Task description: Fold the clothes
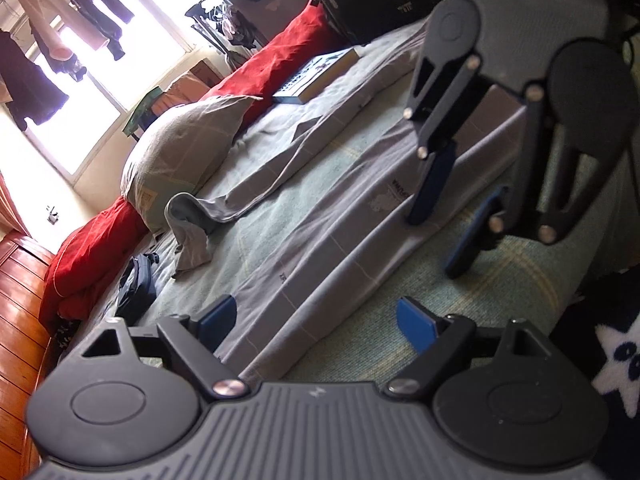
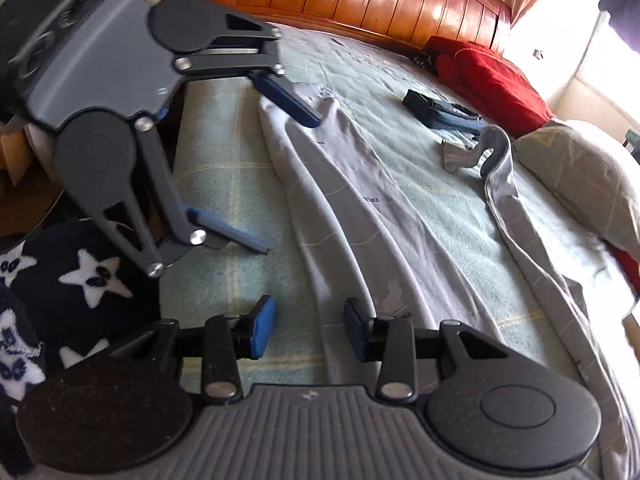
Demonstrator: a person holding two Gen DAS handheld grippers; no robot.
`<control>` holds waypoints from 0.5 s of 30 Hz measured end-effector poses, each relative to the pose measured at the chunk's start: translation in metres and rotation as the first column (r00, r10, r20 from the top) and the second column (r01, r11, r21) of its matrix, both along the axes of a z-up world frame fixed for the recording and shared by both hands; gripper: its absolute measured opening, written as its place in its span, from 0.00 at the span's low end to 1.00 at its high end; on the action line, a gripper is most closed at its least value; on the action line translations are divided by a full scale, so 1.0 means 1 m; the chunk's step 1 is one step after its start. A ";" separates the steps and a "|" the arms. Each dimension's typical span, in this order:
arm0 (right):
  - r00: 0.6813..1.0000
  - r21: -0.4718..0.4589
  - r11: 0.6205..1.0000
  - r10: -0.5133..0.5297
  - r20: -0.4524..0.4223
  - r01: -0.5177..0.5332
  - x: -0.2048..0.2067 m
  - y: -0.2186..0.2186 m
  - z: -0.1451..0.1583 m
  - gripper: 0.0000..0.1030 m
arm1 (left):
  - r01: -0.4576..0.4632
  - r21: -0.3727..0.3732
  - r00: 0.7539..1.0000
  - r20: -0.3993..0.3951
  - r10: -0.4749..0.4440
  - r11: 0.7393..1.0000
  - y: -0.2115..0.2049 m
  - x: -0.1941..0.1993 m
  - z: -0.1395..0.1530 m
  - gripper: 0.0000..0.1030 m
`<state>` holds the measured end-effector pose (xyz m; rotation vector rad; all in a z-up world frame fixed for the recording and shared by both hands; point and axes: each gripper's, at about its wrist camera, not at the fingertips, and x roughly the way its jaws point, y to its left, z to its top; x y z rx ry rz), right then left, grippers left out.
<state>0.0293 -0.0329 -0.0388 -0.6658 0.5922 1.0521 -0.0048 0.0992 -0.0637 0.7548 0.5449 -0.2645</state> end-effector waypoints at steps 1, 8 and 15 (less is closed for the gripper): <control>1.000 0.002 1.000 -0.001 -0.010 0.001 0.003 0.000 0.000 0.37 | 0.000 -0.001 1.000 0.001 0.000 1.000 0.000 0.000 0.000 0.85; 0.998 0.002 0.999 -0.046 -0.036 0.046 0.011 0.002 0.006 0.04 | 0.004 0.005 1.000 0.024 -0.004 1.000 0.002 -0.008 0.002 0.85; 0.981 0.072 0.997 0.021 -0.191 -0.007 -0.006 -0.001 0.023 0.05 | 0.015 0.119 0.997 0.076 -0.024 0.993 -0.001 -0.011 -0.006 0.89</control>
